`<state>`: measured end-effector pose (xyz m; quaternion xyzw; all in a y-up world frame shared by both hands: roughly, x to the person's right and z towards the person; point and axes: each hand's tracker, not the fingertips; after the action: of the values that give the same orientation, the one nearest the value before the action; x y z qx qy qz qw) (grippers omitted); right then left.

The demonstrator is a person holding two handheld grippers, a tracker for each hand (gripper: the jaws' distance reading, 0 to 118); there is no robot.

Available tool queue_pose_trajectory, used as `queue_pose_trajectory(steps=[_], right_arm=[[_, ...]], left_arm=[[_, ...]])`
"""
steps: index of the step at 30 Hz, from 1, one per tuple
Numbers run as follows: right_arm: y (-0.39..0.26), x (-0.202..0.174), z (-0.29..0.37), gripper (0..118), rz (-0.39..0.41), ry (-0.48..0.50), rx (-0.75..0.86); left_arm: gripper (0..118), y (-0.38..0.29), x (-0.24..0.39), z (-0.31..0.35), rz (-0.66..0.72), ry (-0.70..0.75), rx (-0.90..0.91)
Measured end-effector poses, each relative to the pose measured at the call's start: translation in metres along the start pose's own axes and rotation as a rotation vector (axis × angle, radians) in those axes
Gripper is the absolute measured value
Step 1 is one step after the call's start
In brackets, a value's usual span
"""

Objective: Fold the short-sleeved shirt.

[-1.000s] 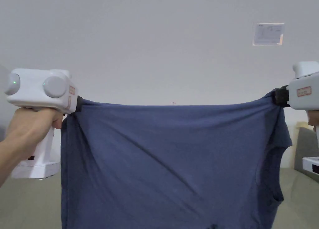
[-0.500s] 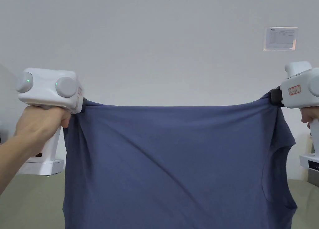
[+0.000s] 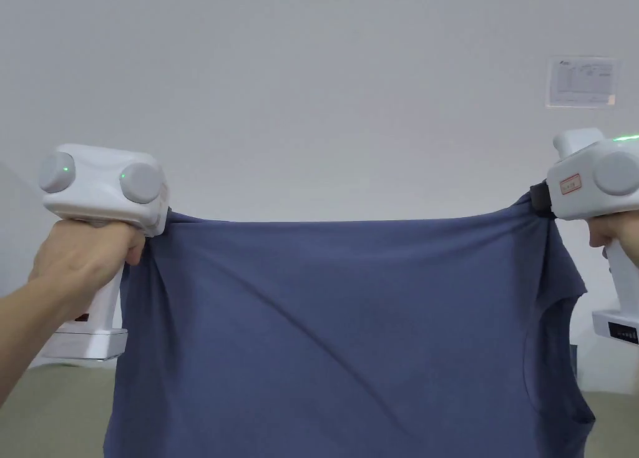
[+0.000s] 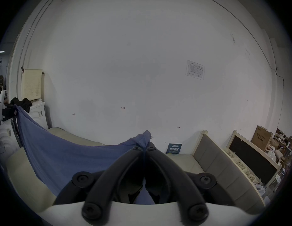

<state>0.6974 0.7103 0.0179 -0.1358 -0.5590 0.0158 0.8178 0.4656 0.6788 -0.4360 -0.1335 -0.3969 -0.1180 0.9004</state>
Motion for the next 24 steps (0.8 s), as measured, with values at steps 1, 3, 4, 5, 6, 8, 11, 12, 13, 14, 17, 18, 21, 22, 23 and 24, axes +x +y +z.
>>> queue_pose_trajectory(steps=[1, 3, 4, 5, 6, 8, 11, 12, 13, 14, 17, 18, 21, 22, 23, 24], right_arm=[[0.002, -0.001, -0.01, 1, -0.003, -0.007, -0.001], [0.004, -0.006, -0.03, 1, -0.013, -0.009, 0.005], [0.005, -0.008, -0.039, 1, -0.012, -0.009, 0.003], [0.003, -0.01, -0.048, 1, -0.009, -0.011, 0.004], [0.002, -0.014, -0.057, 1, -0.003, -0.02, 0.003], [-0.004, -0.017, -0.074, 1, -0.011, -0.021, -0.002], [-0.02, -0.022, -0.103, 1, -0.027, -0.021, -0.018], [-0.027, -0.024, -0.112, 1, -0.019, -0.021, -0.033], [-0.035, -0.025, -0.121, 1, -0.017, -0.029, -0.042], [-0.044, -0.028, -0.129, 1, -0.021, -0.028, -0.051], [-0.076, -0.032, -0.152, 1, -0.027, -0.021, -0.097], [-0.087, -0.035, -0.16, 1, -0.011, -0.023, -0.125], [-0.12, -0.036, -0.17, 1, -0.005, -0.013, -0.17], [-0.129, -0.037, -0.169, 1, -0.01, -0.012, -0.18], [-0.138, -0.036, -0.167, 1, -0.017, 0.0, -0.191], [-0.149, -0.036, -0.162, 1, -0.023, -0.004, -0.21]], left_arm=[[0, 0.0, 0.004, -0.009, -0.004, 0.009, -0.001], [0, -0.002, 0.015, -0.028, -0.026, 0.04, 0.004], [0, -0.002, 0.019, -0.037, -0.034, 0.048, 0.008], [0, -0.003, 0.023, -0.048, -0.04, 0.051, 0.007], [0, -0.005, 0.027, -0.058, -0.035, 0.052, 0.008], [0, -0.009, 0.032, -0.078, -0.027, 0.058, 0.003], [0, -0.023, 0.044, -0.108, -0.027, 0.05, -0.009], [0, -0.029, 0.046, -0.118, -0.028, 0.047, -0.025], [0, -0.036, 0.049, -0.128, -0.025, 0.044, -0.028], [0, -0.044, 0.054, -0.138, -0.036, 0.053, -0.049], [0, -0.074, 0.065, -0.164, -0.046, 0.056, -0.088], [0, -0.084, 0.069, -0.172, -0.042, 0.058, -0.101], [0, -0.118, 0.078, -0.188, -0.061, 0.037, -0.167], [0, -0.128, 0.08, -0.191, -0.067, 0.033, -0.171], [0, -0.138, 0.081, -0.191, -0.073, 0.03, -0.182], [0, -0.148, 0.08, -0.189, -0.066, 0.026, -0.192]])
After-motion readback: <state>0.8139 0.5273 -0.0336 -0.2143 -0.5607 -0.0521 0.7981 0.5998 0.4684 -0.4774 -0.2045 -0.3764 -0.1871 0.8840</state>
